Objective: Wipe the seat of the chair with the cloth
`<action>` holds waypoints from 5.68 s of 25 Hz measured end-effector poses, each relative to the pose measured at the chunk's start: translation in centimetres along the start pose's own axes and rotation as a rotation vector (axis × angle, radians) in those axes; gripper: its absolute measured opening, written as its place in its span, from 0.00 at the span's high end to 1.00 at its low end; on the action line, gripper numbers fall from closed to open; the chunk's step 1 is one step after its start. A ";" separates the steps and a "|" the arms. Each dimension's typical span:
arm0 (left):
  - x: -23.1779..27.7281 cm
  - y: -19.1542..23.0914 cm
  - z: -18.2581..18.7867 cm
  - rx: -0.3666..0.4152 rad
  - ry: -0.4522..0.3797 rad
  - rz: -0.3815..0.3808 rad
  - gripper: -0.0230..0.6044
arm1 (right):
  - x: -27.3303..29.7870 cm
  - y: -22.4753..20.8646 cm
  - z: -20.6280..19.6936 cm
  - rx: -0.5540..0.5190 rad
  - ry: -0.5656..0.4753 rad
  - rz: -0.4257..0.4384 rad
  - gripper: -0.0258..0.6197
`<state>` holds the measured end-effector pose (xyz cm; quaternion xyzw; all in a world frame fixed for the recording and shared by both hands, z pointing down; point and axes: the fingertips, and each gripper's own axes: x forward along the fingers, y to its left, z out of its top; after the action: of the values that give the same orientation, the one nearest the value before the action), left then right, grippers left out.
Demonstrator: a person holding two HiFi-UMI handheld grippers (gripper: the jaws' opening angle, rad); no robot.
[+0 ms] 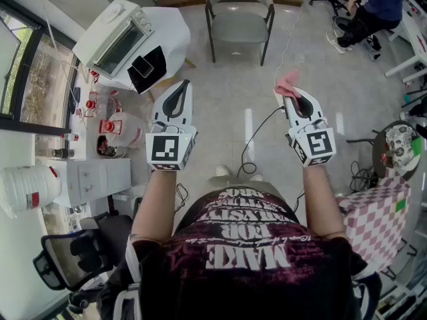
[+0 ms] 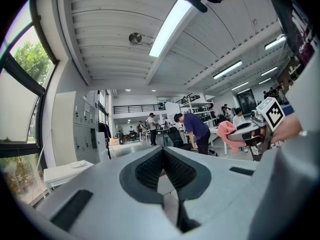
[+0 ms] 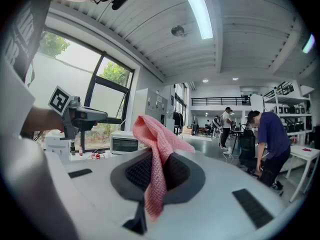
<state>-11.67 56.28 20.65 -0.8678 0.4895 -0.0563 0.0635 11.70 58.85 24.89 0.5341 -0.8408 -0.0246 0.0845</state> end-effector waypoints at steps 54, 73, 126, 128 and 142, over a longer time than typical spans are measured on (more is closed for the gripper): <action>20.5 6.0 -3.3 -0.015 0.049 0.036 0.96 | 14.5 -15.2 -3.1 0.099 0.006 0.049 0.91; 26.9 9.4 -4.8 -0.039 0.071 0.046 0.96 | 22.7 -19.6 -3.5 0.113 0.031 0.080 0.91; 61.7 31.6 -18.8 -0.101 0.226 0.011 0.96 | 68.1 -25.1 -15.3 0.238 0.214 0.295 0.91; 63.4 31.5 -20.6 -0.105 0.251 0.008 0.96 | 70.0 -25.1 -17.5 0.246 0.236 0.316 0.91; 67.7 31.7 -33.1 -0.186 0.425 0.034 0.96 | 84.0 -22.4 -39.9 0.258 0.505 0.451 0.91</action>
<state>-8.83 -19.82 50.44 -0.8301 0.5097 -0.1914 -0.1204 3.56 -24.61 70.96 0.3307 -0.8863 0.2339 0.2247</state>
